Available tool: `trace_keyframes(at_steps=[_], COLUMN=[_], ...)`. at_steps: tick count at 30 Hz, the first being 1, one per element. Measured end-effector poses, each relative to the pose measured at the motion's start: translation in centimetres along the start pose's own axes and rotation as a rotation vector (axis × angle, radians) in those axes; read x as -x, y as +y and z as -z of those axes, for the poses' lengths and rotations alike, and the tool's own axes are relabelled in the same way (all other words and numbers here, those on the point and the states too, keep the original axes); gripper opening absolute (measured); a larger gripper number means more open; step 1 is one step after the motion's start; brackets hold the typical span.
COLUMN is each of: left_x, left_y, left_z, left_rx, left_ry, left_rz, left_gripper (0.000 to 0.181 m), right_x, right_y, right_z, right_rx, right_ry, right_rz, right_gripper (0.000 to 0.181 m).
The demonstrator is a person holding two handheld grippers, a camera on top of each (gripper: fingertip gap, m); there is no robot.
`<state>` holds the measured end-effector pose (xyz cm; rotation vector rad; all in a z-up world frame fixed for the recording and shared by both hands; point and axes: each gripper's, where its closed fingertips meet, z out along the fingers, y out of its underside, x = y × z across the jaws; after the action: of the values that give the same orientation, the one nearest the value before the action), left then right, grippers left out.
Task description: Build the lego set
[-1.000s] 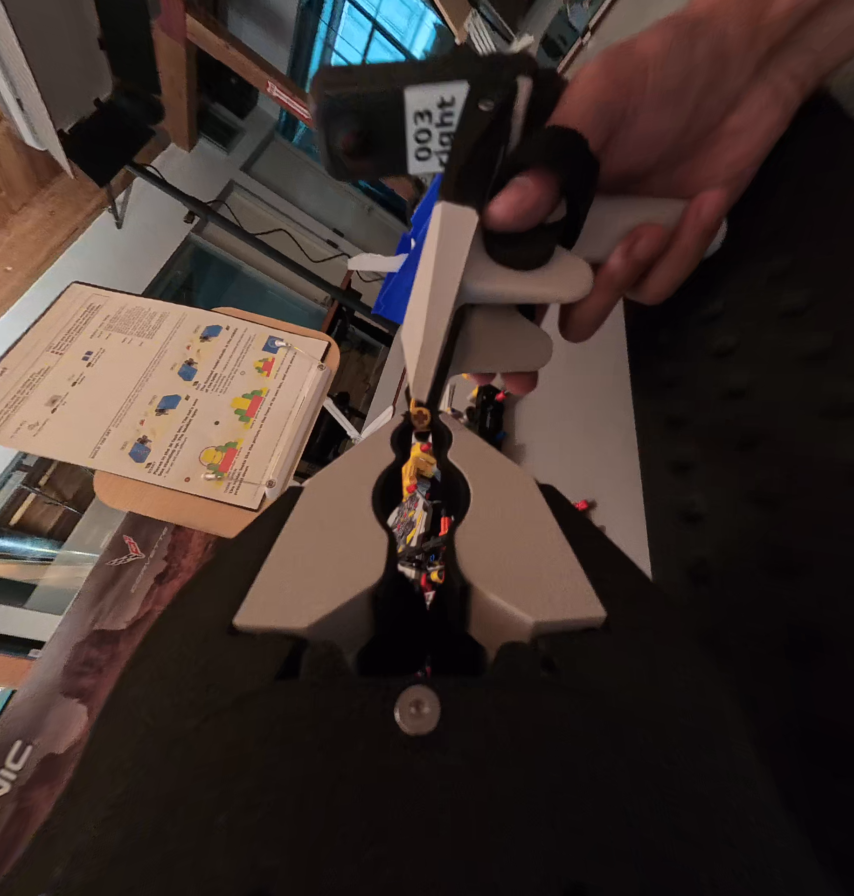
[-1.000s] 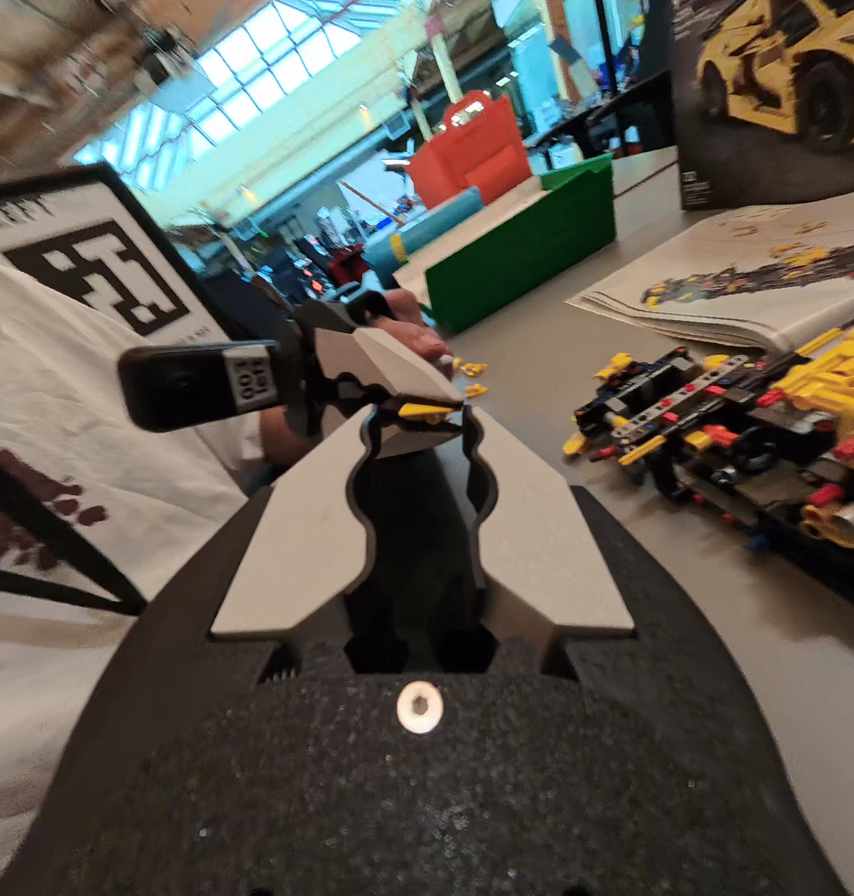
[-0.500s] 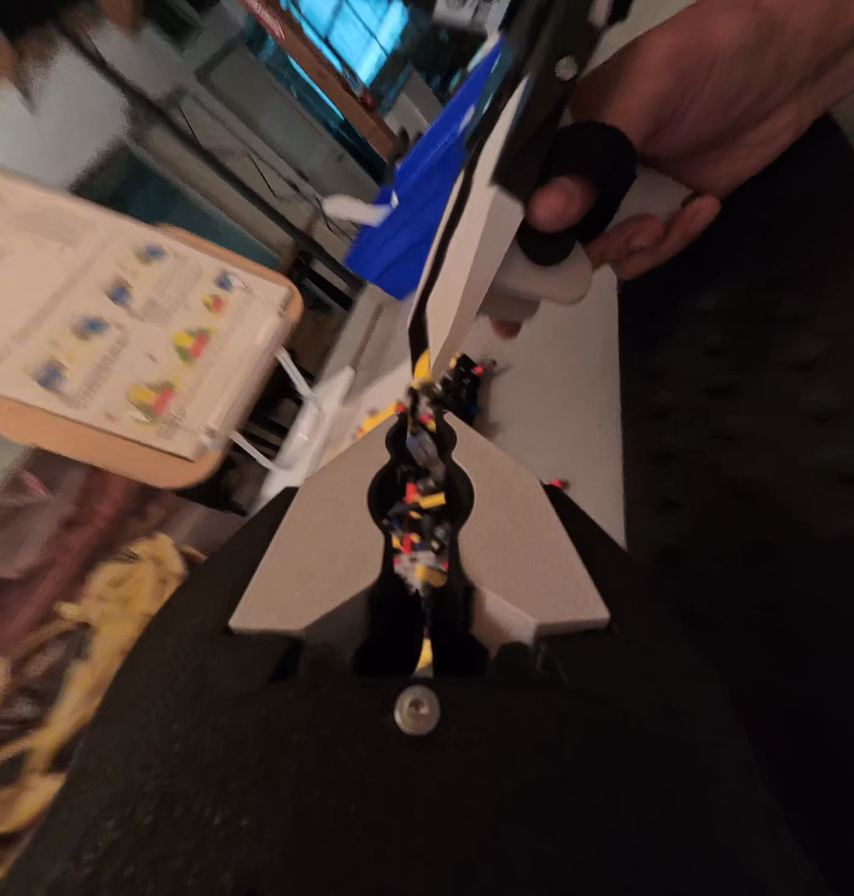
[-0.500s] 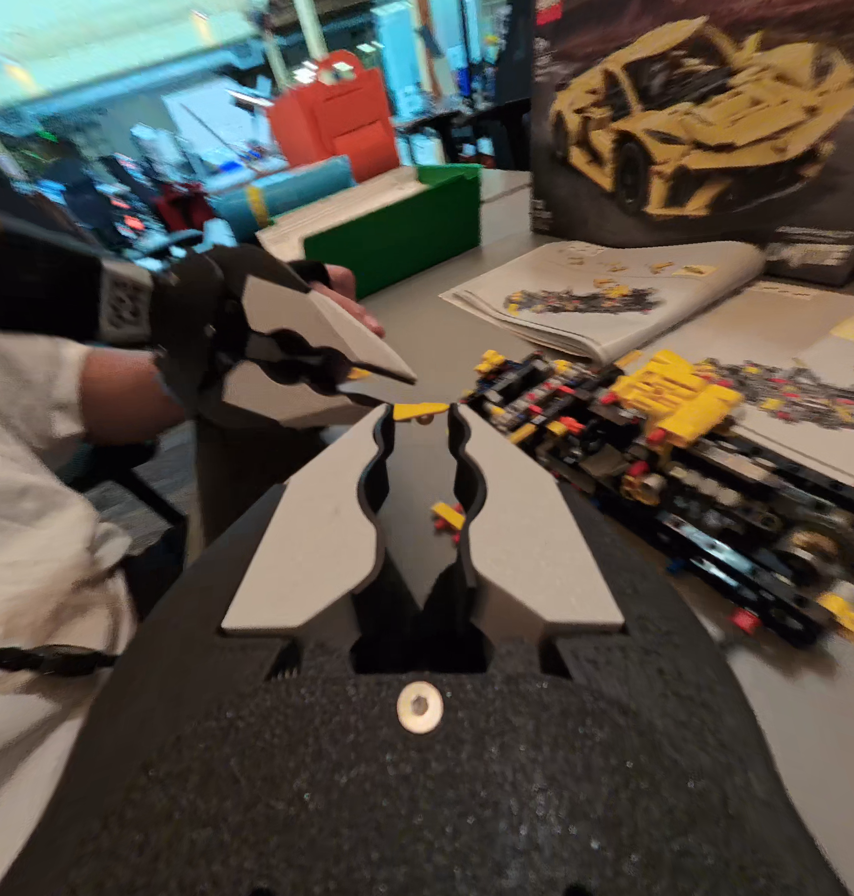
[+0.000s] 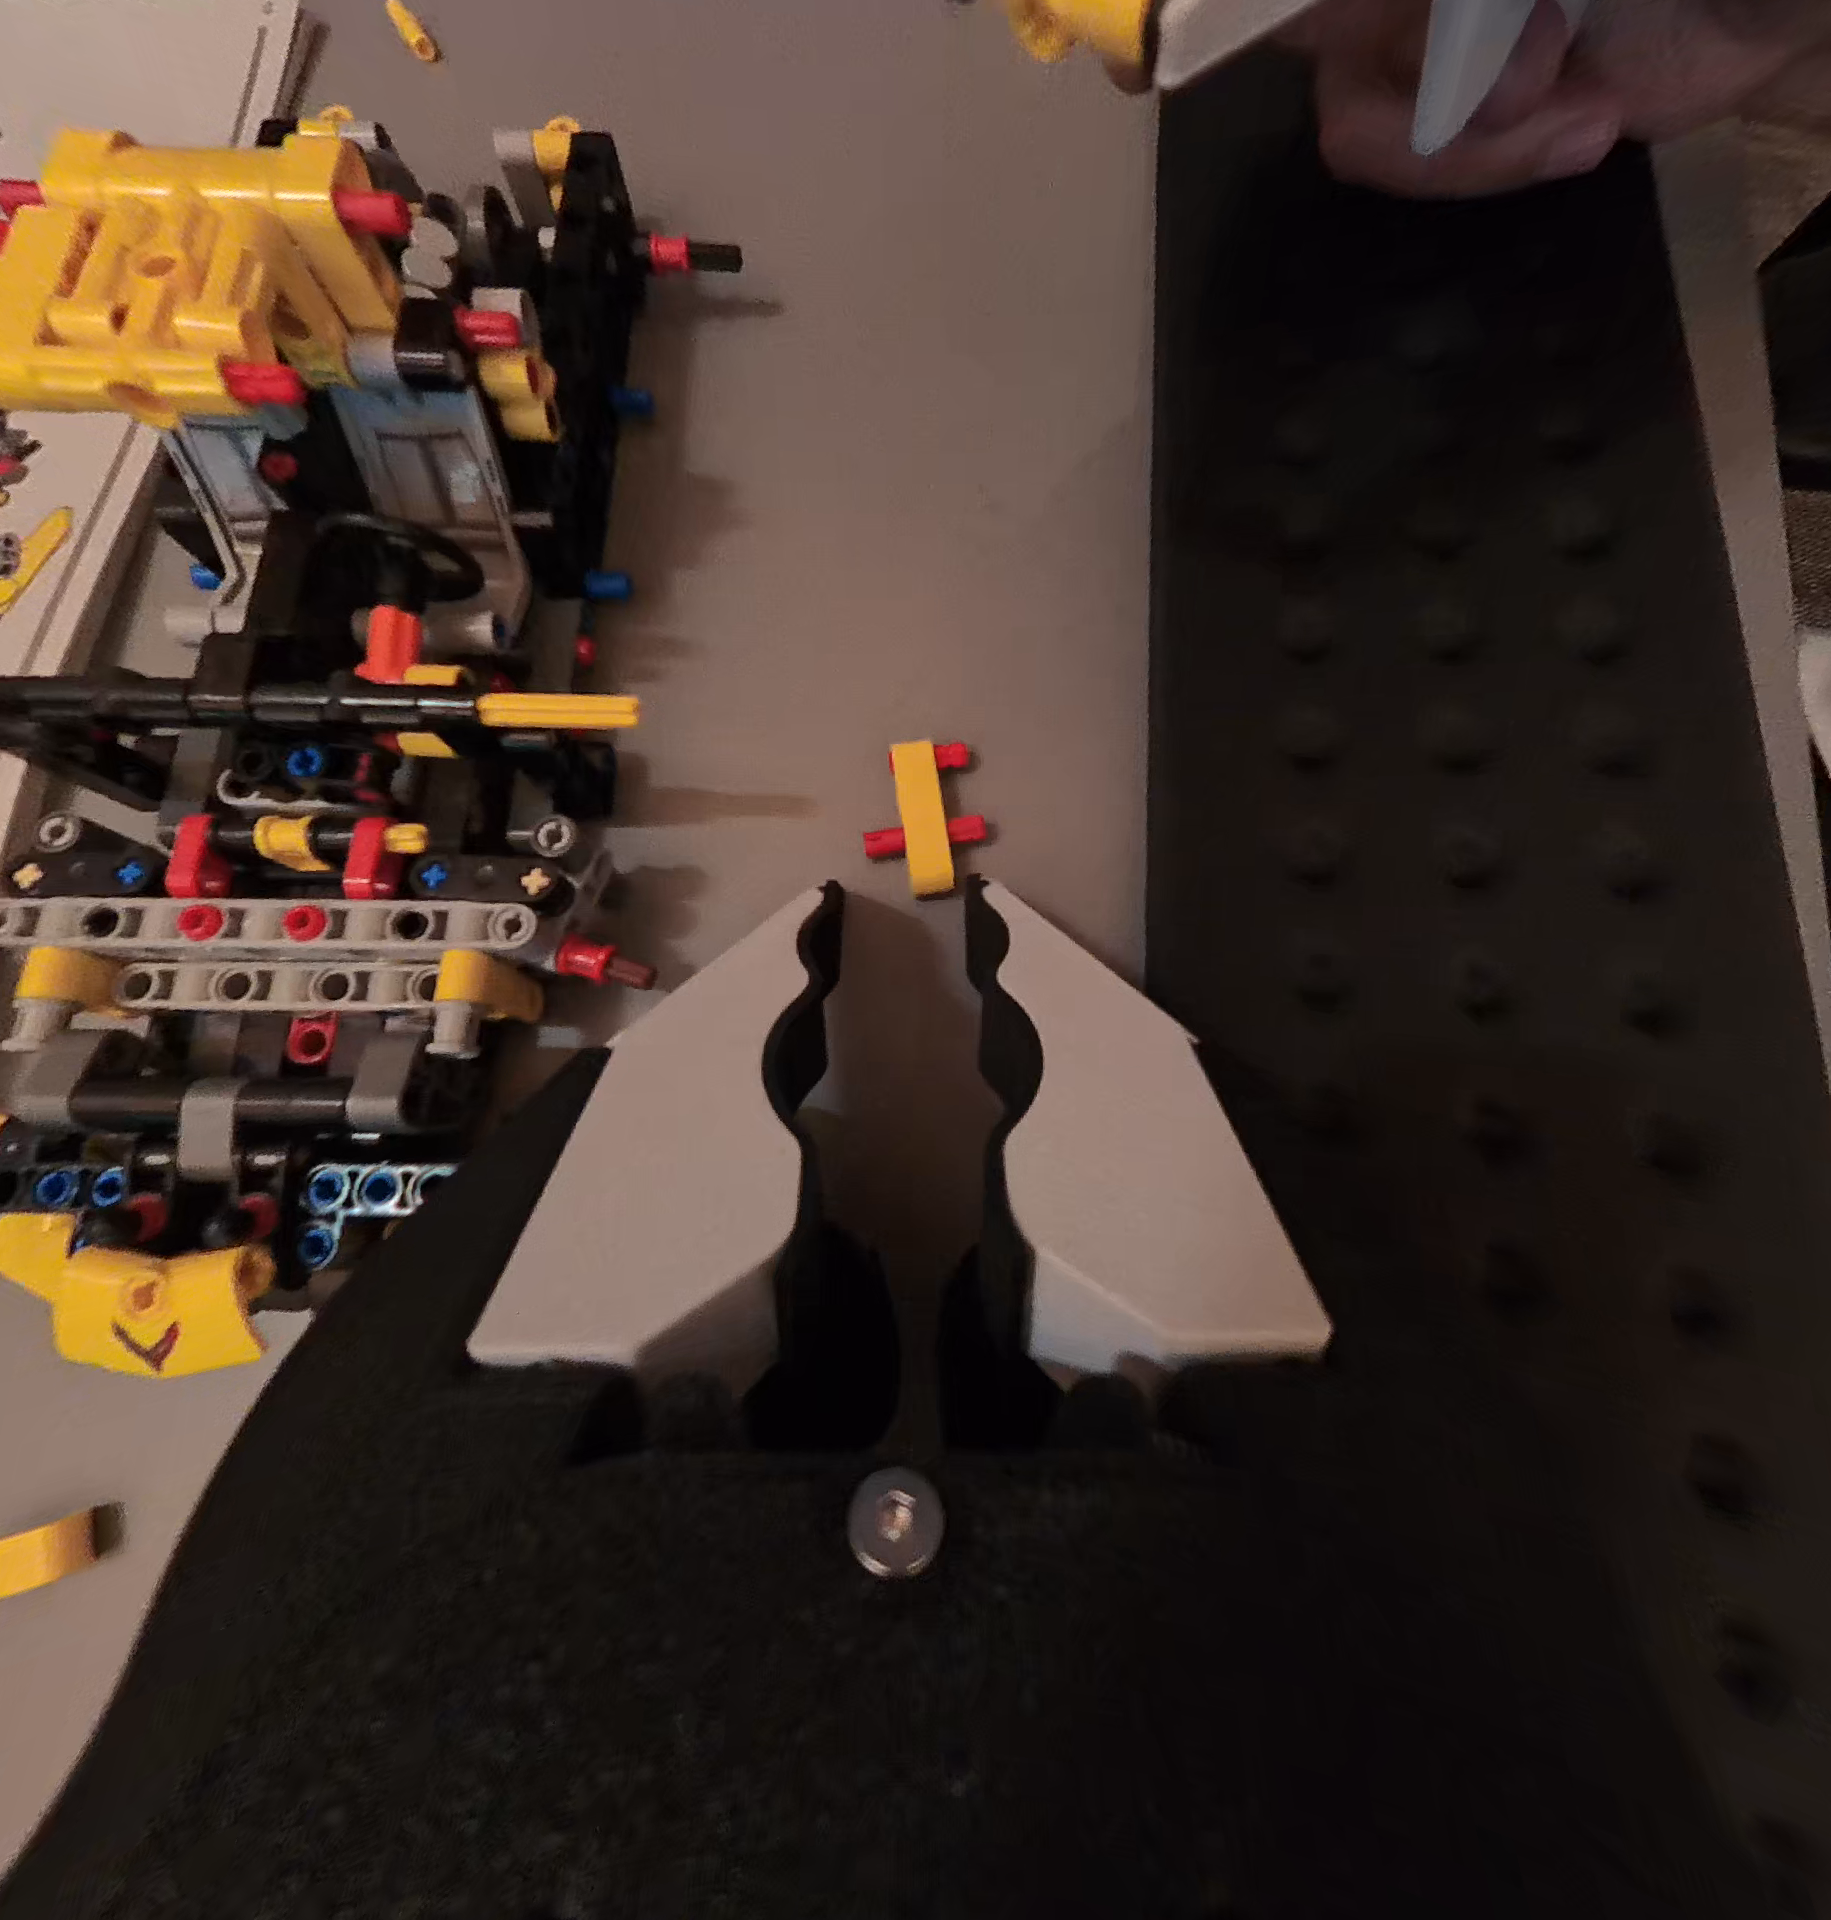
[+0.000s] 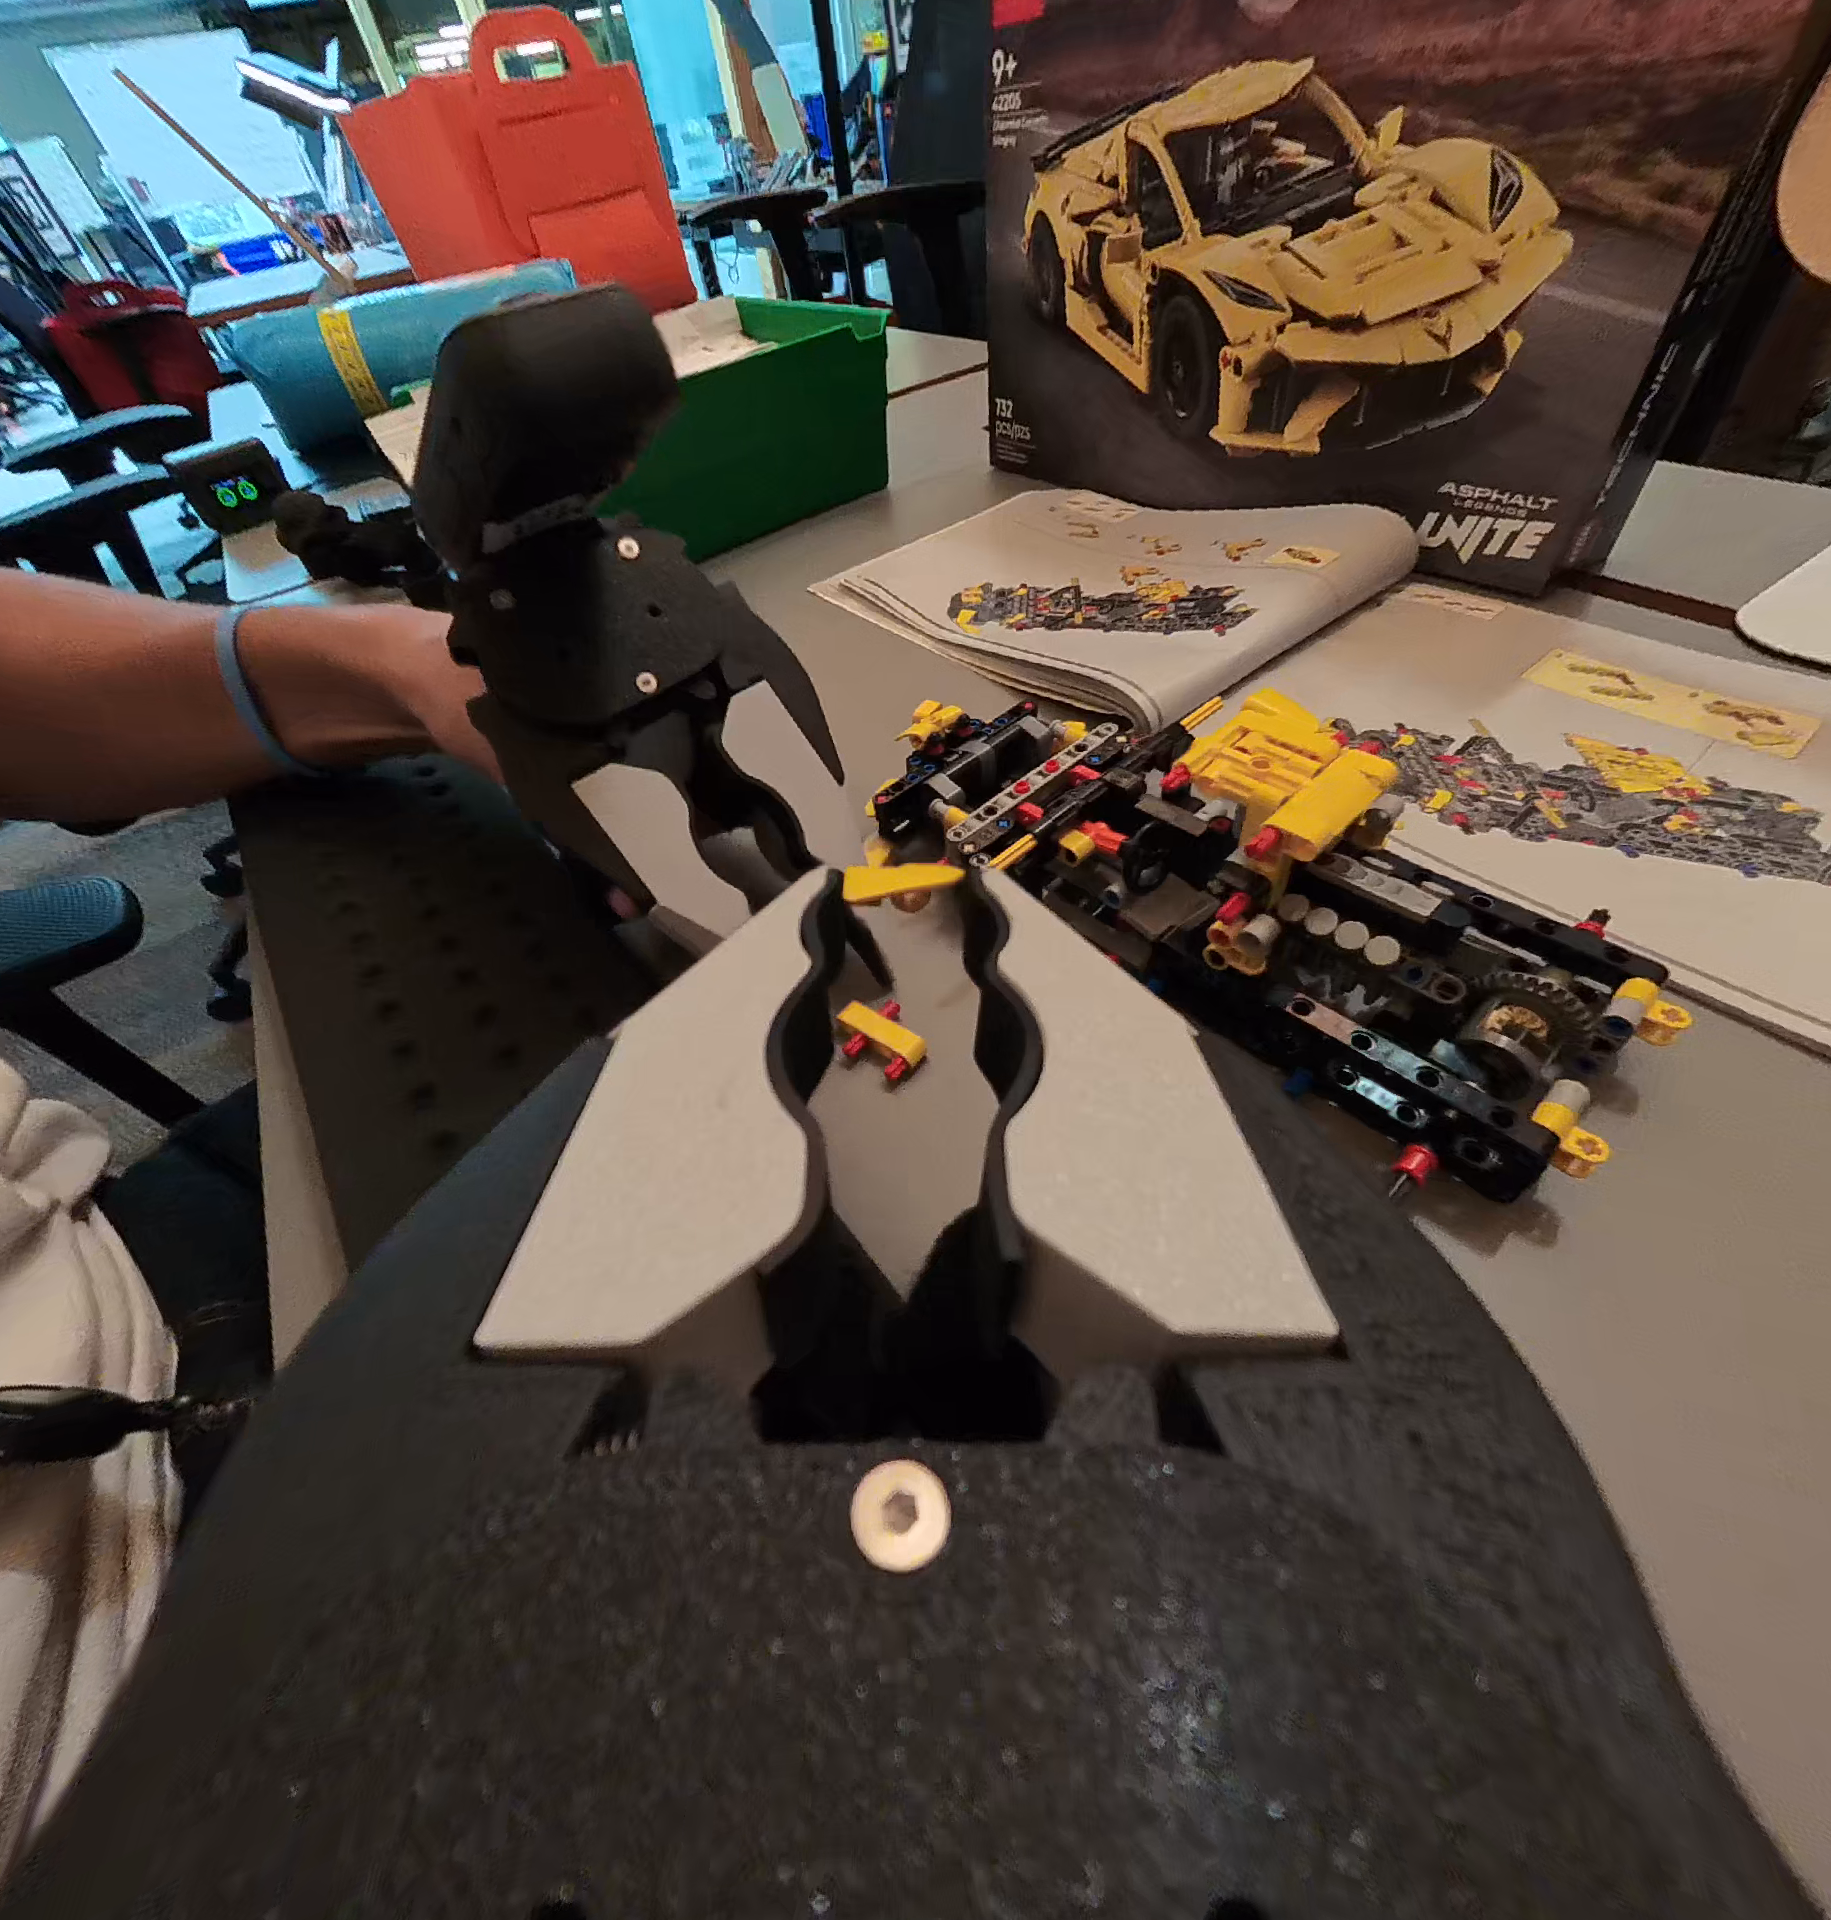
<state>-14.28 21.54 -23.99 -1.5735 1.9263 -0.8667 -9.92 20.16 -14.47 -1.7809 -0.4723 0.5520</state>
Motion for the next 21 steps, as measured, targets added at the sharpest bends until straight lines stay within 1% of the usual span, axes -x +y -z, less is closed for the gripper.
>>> trace_keyframes(at_steps=[5,9,15,17,21], left_x=[-0.2,-0.1,0.7,0.9,1.1], left_y=[-0.4,-0.7,-1.2,-2.3,-5.1], left_z=[-0.4,-0.8,-1.0,-0.3,1.8], left_rx=[-0.013,-0.007,-0.038,-0.116,-0.318], left_ry=[0.020,-0.012,-0.076,-0.085,-0.084], left_rz=[0.020,-0.006,0.009,0.038,0.083], left_gripper=[0.021,0.008,0.008,0.008,0.008], right_x=[-0.2,-0.1,-0.2,-0.1,-0.2], right_y=[-0.3,-0.5,-0.7,-0.8,-1.0], right_z=[0.2,0.3,0.5,0.6,0.7], right_rx=[-0.024,-0.043,-0.056,-0.066,-0.083], right_ry=[-0.018,-0.026,-0.027,-0.022,-0.011], right_rz=[-0.033,-0.039,-0.041,-0.035,-0.025], right_gripper=[0.021,0.021,0.021,0.021,0.022])
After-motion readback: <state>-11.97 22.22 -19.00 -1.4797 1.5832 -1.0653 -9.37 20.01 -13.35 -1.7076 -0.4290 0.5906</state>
